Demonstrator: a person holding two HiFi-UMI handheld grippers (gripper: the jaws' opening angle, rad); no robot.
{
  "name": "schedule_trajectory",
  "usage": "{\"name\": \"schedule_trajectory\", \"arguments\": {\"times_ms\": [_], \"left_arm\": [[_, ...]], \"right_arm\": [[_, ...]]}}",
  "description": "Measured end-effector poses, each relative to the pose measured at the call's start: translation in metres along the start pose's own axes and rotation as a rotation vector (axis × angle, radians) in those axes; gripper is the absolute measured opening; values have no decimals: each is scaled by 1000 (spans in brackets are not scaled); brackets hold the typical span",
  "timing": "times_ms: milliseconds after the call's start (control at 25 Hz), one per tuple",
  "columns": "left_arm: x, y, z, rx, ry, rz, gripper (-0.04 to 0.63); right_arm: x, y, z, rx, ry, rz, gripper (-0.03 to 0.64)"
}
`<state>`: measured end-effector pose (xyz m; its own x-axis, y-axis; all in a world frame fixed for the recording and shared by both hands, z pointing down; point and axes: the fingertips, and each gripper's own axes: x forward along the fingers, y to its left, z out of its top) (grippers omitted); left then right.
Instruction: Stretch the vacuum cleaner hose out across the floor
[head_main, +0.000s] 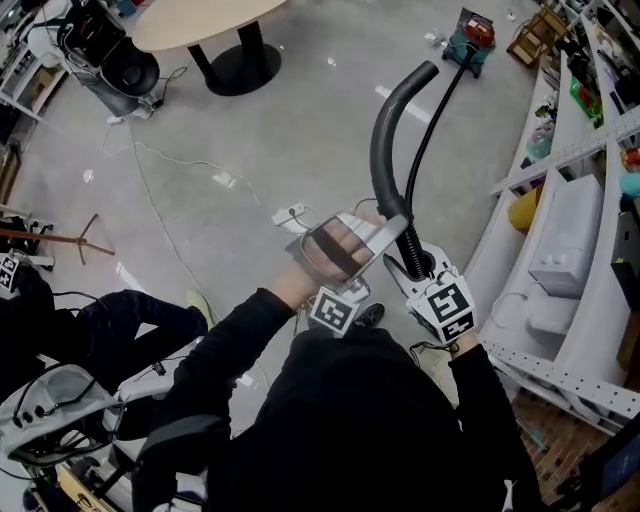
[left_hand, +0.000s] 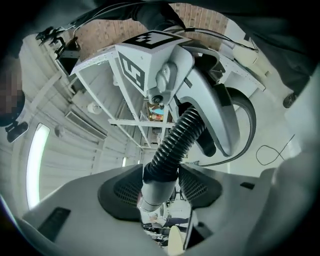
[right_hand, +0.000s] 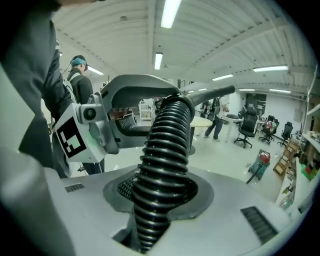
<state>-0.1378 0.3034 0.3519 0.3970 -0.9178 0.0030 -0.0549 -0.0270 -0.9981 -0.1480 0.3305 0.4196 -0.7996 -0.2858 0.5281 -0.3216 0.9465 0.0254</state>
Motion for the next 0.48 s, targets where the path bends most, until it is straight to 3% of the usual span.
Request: {"name": "schedule_trajectory", "arguments": {"times_ms": [120,200,240,280,320,360,400,480], "left_arm": [[-32,-12,-23,-57,10,27,261],[-57,-14,-63,-145,104,62,261],[-69,-16,-90,-237,173,58,261],[-81,-22,-117,-384,242,26,261],[-92,-30,-138,-599,293,-38,261],[-100,-39,-150,-871,312,-125,261],[-105,-45,-153,-1178,291,-218,261],[-105,-44,-140,-1790,155,-379,261]], "right_arm": [[15,16,-19,26,46,-42,121],[22,22,-32,21,65,-89,114],[23,24,-38,23,69,-110,114],[22,26,-44,28,69,-127,114],[20,30,-49,32,67,-140,114],[17,35,-54,34,64,-148,114],[13,41,-59,29,62,-154,114],[3,55,-72,-11,63,-165,114]]}}
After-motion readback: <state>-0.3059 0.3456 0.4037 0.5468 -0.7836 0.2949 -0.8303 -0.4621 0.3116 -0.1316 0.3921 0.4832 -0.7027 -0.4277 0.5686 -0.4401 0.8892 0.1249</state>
